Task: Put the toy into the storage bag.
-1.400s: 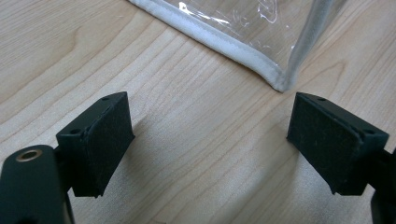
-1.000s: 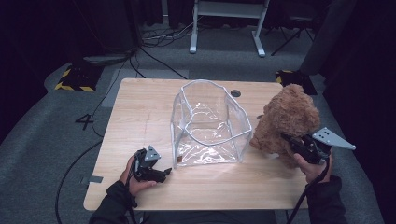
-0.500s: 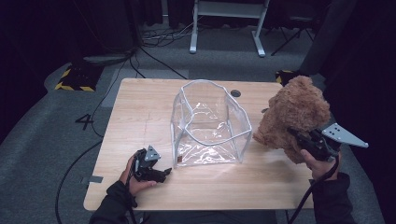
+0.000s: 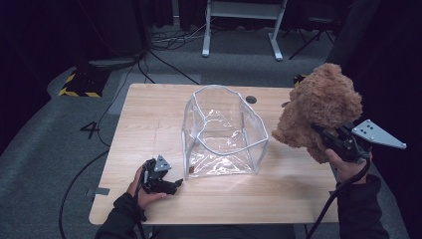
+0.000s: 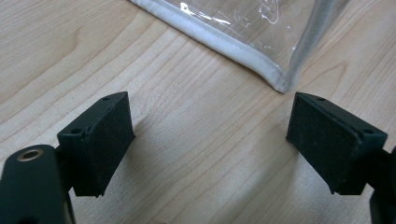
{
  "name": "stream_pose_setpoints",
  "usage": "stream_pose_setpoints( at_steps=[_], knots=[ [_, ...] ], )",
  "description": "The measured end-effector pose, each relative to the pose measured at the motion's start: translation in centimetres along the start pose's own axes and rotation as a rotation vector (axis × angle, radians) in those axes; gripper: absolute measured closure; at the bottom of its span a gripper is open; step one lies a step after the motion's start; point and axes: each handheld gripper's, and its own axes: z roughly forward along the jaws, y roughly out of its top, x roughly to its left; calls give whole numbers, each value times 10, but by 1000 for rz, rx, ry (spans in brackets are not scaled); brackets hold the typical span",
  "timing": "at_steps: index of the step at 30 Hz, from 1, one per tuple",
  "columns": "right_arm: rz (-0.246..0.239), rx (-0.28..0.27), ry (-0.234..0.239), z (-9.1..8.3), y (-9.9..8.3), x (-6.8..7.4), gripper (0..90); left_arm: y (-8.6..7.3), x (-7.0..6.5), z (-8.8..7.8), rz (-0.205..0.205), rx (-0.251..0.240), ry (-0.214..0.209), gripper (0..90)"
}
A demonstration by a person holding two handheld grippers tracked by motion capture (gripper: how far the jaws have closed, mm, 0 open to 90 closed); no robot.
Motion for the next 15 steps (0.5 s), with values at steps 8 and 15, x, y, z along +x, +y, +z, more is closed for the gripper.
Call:
stream_pose_setpoints(
  at_steps=[8, 15],
  knots=[
    [-32, -36, 3, 2, 25, 2, 656, 0, 0, 0, 0, 0, 1, 146],
    [-48, -55, 19, 6, 40, 7, 656, 0, 0, 0, 0, 0, 1, 146]
  ],
)
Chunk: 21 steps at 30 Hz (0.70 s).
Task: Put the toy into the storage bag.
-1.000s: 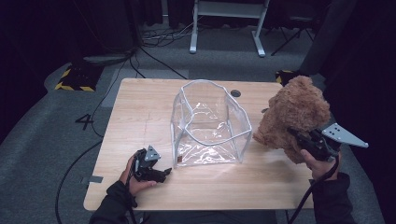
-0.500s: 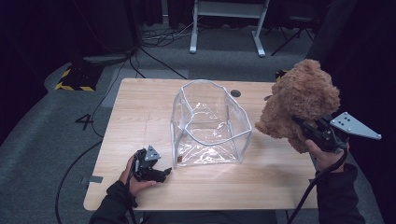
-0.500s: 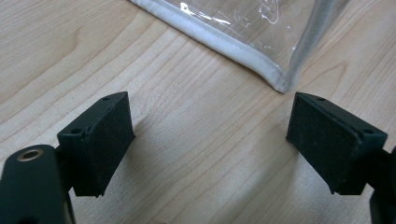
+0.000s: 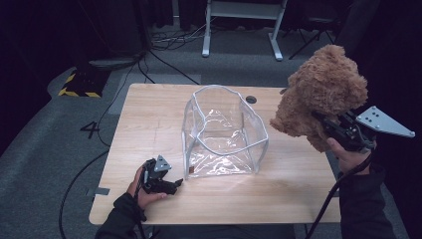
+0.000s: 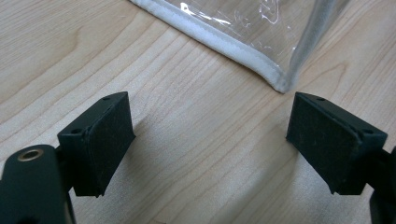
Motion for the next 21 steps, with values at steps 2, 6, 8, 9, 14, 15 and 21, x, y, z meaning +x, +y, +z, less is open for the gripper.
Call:
stream_pose_setpoints(
  at_steps=[2, 6, 8, 9, 14, 15, 21],
  knots=[
    [-10, -5, 3, 3, 5, 2, 656, 0, 0, 0, 0, -1, -1, 146],
    [-19, -18, 18, 7, 13, 7, 656, 0, 0, 0, 0, -1, -1, 146],
    [-18, -24, 30, 10, 18, 11, 656, 0, 0, 0, 0, 0, 0, 146],
    [-21, -25, 34, 11, 19, 13, 656, 0, 0, 0, 0, 0, 0, 146],
    [-32, -33, 57, 21, 26, 23, 657, 0, 0, 0, 0, 0, 0, 146],
    [-33, -35, 63, 22, 27, 25, 657, 0, 0, 0, 0, 0, -1, 146],
    [-48, -45, 98, 33, 37, 39, 658, 0, 0, 0, 1, 1, -1, 146]
  ],
)
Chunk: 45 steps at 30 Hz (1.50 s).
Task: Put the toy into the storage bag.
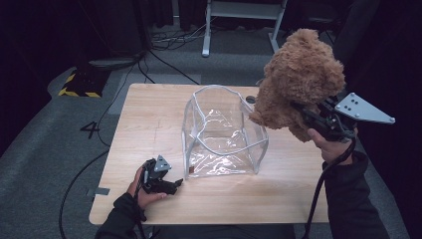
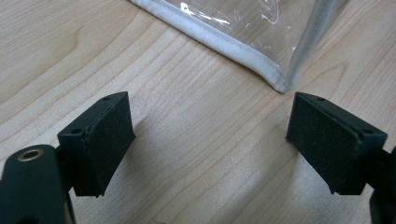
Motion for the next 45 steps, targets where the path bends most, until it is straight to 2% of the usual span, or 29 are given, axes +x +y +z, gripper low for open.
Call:
stream_pose_setpoints(
  at_steps=[14, 31, 38, 42, 45],
  knots=[
    [-44, 7, 86, 33, 17, 35, 658, 0, 0, 0, 0, 1, -1, 146],
    [-70, 37, 152, 64, 23, 65, 658, 0, 0, 0, 1, 1, 0, 146],
    [-68, 54, 181, 71, 21, 74, 658, 0, 0, 0, 1, 1, -1, 146],
    [-79, 79, 197, 76, 17, 80, 658, 0, 0, 0, 1, 1, 0, 146],
    [-71, 101, 212, 81, 11, 83, 658, 0, 0, 0, 1, 1, 0, 146]
  ],
)
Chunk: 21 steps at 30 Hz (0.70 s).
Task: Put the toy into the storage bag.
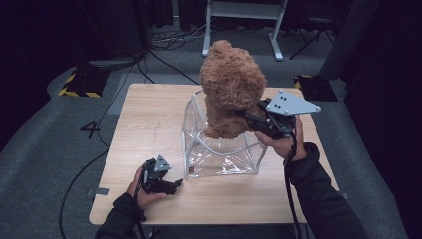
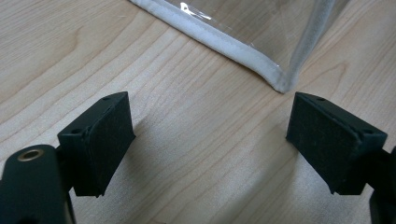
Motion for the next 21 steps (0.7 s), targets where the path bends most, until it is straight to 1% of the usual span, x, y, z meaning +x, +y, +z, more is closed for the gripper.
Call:
stream_pose_setpoints(
  at_steps=[3, 7, 13, 15, 21],
  knots=[
    [2, 27, 9, 7, -4, 3, 657, 0, 0, 0, 0, 0, 0, 146],
    [-13, 76, 32, 16, -9, 8, 655, 0, 0, 0, 0, 0, 0, 146],
    [20, 130, 50, 24, -16, 7, 650, 0, 0, 0, 0, 0, -1, 146],
    [11, 151, 59, 27, -19, 8, 647, 0, 0, 0, -1, -1, 0, 146],
    [21, 186, 69, 31, -26, 8, 638, 0, 0, 0, -1, -1, -1, 147]
  ],
)
